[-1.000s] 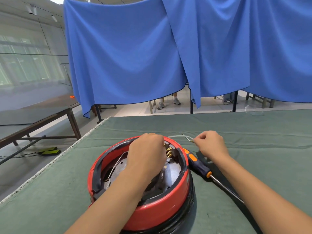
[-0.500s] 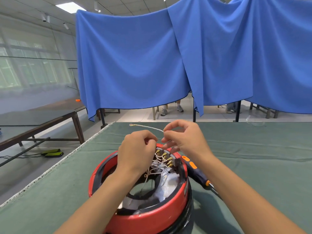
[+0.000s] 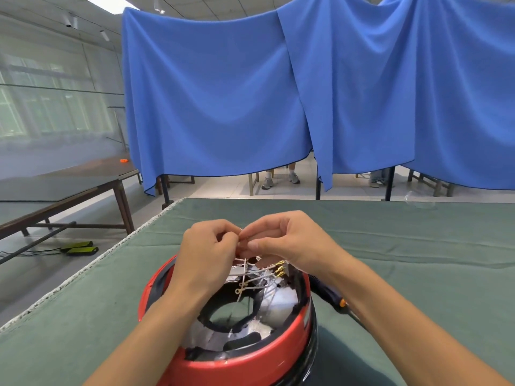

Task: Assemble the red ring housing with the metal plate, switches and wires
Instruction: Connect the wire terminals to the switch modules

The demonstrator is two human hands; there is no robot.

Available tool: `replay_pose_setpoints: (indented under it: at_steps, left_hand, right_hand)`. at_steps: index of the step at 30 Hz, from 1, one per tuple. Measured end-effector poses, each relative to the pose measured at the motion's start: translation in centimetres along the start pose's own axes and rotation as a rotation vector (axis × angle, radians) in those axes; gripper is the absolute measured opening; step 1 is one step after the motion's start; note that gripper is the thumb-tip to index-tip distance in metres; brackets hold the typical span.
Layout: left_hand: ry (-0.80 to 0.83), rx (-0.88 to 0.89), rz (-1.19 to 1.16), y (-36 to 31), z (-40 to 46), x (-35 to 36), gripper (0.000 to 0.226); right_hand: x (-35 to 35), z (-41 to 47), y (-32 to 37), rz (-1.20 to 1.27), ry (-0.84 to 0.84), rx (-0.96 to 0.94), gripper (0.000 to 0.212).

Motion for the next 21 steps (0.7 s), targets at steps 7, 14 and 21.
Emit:
replay_pose_setpoints:
  at_steps: [7, 14, 21]
  left_hand:
    - [-0.075, -0.155, 0.47, 0.4, -2.0, -2.6, 0.017]
    - [0.189, -0.544, 0.874, 4.3, -4.7, -5.0, 0.026]
    - [0.178, -0.466, 0.805, 6.2, -4.1, -5.6, 0.019]
  right_hand:
    - [-0.9, 0.2, 0.3, -0.76, -0.23, -0.027, 0.001]
    - [0.5, -0.3, 1.5, -1.012, -0.273, -0.078, 0.006]
    - [0.5, -1.2, 2.9, -0.731, -0.256, -0.109, 0.019]
Point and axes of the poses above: each hand's wrist, its own z-axis towards the middle knuckle, its own x-axis out of the palm, y = z × x, the point moved 8 cm from there along z, towards the middle knuckle, and after that the axes turned 10 degrees about y, right-handed, at the moved point
